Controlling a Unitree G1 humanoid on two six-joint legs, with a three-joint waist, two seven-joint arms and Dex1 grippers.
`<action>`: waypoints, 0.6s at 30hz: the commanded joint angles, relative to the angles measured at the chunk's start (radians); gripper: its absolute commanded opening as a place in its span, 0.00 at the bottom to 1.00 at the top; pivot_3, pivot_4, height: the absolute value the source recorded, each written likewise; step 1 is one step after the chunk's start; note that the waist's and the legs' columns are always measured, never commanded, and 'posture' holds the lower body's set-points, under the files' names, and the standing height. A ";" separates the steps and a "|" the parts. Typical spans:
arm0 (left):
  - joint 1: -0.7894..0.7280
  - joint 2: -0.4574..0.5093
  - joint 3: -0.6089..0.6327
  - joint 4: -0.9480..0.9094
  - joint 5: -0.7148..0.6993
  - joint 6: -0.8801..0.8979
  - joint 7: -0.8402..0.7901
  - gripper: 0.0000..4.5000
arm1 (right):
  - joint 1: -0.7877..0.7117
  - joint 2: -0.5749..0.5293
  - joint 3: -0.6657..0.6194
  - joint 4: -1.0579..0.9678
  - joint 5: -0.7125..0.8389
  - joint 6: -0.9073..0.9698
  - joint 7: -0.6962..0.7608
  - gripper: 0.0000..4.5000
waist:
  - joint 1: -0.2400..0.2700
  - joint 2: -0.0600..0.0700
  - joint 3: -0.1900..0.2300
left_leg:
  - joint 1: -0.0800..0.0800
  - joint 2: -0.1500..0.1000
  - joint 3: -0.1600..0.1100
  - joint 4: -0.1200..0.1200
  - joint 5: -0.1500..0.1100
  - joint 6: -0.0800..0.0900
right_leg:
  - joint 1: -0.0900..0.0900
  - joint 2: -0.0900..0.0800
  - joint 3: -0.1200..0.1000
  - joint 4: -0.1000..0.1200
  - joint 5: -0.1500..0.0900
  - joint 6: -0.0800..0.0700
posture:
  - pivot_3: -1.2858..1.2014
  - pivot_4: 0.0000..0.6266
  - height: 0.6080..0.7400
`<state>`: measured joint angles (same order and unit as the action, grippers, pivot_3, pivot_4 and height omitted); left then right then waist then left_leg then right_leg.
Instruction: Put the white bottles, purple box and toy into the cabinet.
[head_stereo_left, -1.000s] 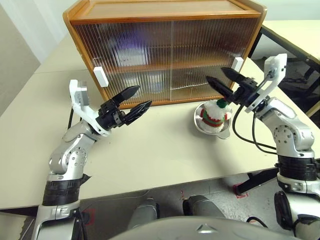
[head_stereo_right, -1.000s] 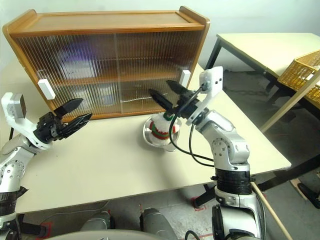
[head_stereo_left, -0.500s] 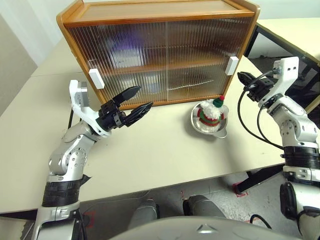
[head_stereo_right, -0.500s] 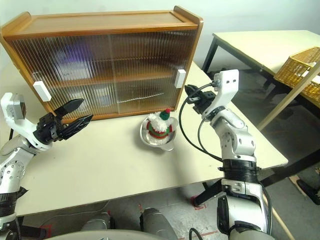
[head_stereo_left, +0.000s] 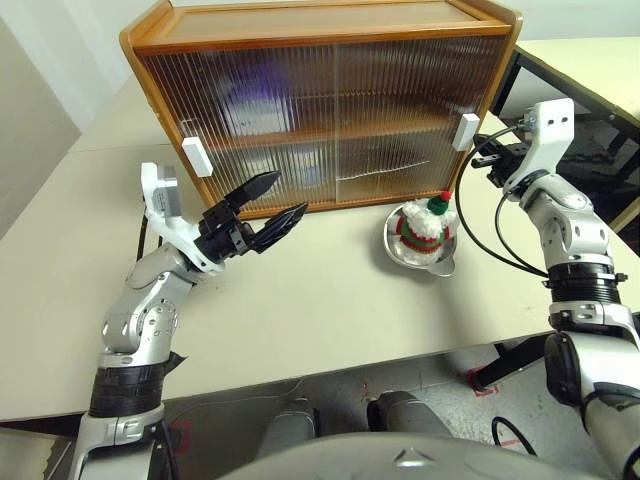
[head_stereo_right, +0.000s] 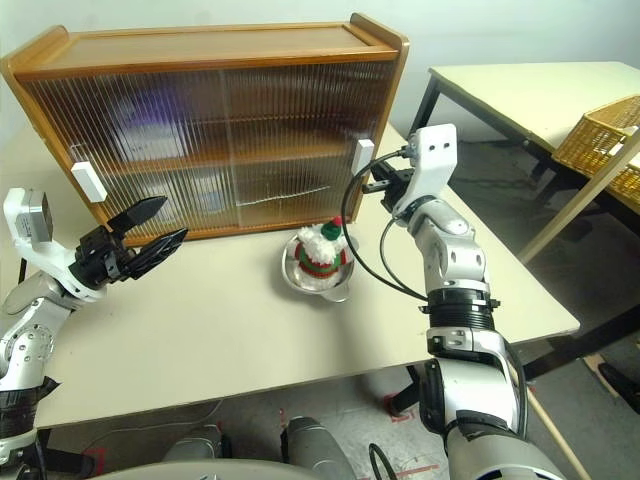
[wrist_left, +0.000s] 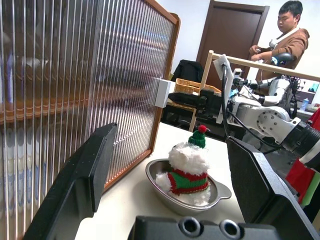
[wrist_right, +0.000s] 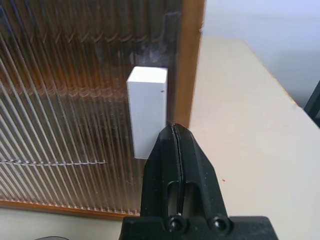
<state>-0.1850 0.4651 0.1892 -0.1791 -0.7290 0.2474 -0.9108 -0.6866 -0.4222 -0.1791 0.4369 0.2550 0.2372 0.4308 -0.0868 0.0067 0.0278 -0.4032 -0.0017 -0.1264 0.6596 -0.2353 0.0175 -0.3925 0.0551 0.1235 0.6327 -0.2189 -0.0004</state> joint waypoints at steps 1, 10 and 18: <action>0.005 -0.001 -0.005 -0.017 0.017 -0.005 0.005 1.00 | -0.014 0.027 0.026 -0.024 -0.011 0.020 -0.007 0.01 | 0.000 0.000 0.000 | 0.000 0.000 0.000 0.000 0.000 0.000 | 0.000 0.000 0.000 0.000 0.000 0.000 | 0.47 0.02 1.00; -0.001 -0.007 -0.009 -0.022 0.019 -0.001 0.017 1.00 | -0.033 0.101 0.061 -0.118 0.005 0.100 -0.015 0.01 | -0.003 0.001 0.000 | 0.000 0.002 0.000 0.000 0.000 0.000 | -0.001 0.002 0.000 0.000 0.000 -0.001 | 0.47 0.02 1.00; 0.003 -0.013 -0.014 -0.034 0.022 -0.005 0.032 1.00 | -0.069 0.157 0.090 -0.217 0.012 0.264 -0.058 0.01 | -0.002 0.001 -0.001 | 0.000 0.003 0.000 0.000 0.000 0.000 | -0.001 0.002 -0.001 0.001 0.000 -0.003 | 0.47 0.02 1.00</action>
<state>-0.1853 0.4537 0.1811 -0.1962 -0.7233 0.2474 -0.8826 -0.7438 -0.2746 -0.1020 0.2394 0.2602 0.4615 0.3794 -0.0884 0.0077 0.0272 -0.4030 0.0009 -0.1260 0.6595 -0.2352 0.0175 -0.3934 0.0569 0.1229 0.6333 -0.2191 -0.0035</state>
